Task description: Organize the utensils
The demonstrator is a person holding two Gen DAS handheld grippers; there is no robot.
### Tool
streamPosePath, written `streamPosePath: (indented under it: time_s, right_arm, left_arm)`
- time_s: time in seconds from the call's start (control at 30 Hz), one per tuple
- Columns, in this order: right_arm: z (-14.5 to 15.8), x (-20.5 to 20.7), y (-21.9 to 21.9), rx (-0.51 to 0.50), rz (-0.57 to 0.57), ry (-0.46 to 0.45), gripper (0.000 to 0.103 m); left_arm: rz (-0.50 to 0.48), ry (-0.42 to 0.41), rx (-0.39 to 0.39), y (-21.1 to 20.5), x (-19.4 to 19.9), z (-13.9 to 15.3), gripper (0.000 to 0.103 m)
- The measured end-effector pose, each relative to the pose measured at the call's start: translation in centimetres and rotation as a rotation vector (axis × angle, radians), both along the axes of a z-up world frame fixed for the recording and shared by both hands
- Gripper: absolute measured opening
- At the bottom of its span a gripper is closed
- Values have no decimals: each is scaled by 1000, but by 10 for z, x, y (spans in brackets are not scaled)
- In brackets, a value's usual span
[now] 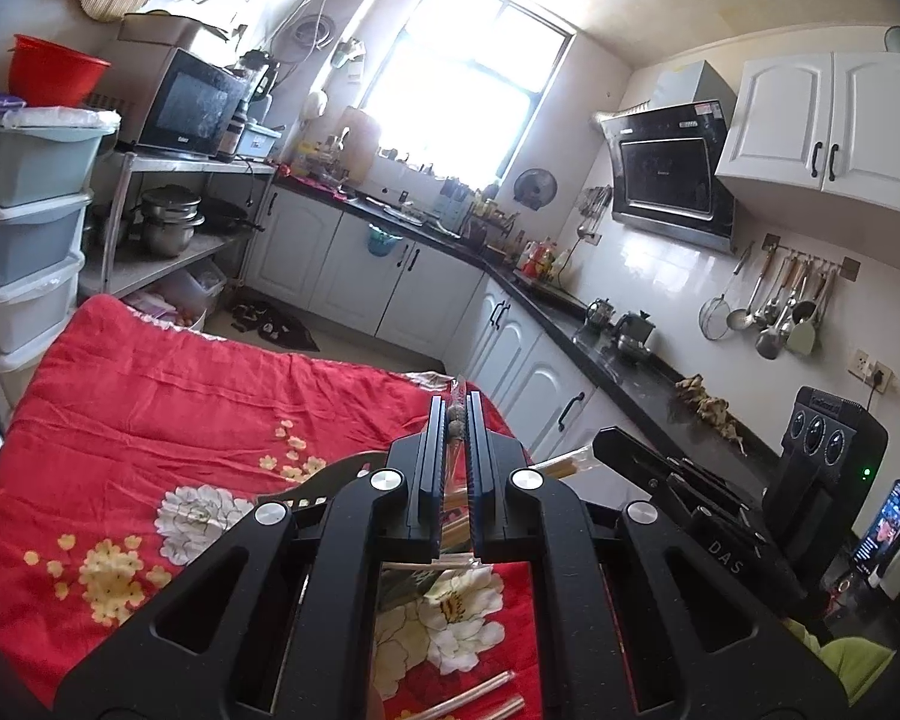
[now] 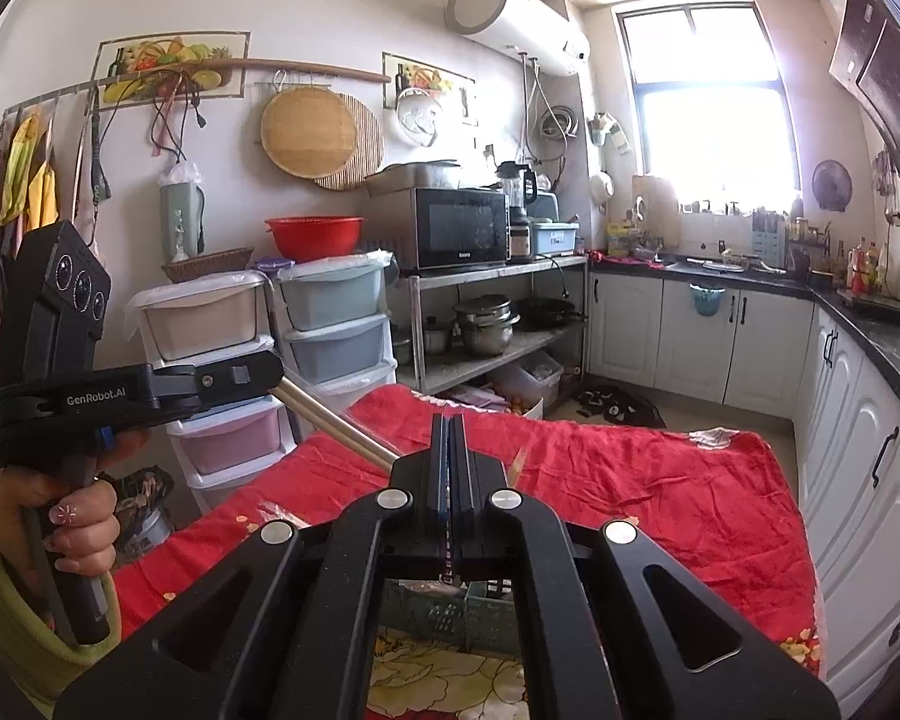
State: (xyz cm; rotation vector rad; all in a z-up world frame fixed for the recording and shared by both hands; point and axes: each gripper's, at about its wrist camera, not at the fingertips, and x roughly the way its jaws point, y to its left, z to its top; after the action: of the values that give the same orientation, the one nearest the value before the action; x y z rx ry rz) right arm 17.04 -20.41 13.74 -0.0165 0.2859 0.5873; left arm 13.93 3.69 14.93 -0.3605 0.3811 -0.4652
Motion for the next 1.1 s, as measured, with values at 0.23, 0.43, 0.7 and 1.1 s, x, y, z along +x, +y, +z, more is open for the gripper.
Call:
streamPosePath:
  time_s: [0.23, 0.43, 0.7, 1.1]
  right_arm:
    - [-12, 10, 6, -17, -2, 35, 1]
    - [-29, 23, 12, -21, -14, 80, 1]
    - [-44, 37, 16, 5, -25, 139, 1]
    - [-51, 32, 4, 51, -19, 179, 38]
  left_arm:
    - [11, 37, 19, -3, 10, -15, 3]
    - [15, 87, 30, -5, 21, -32, 3]
    - [19, 117, 29, -4, 29, -47, 4]
    - [43, 119, 26, 2, 23, -51, 52]
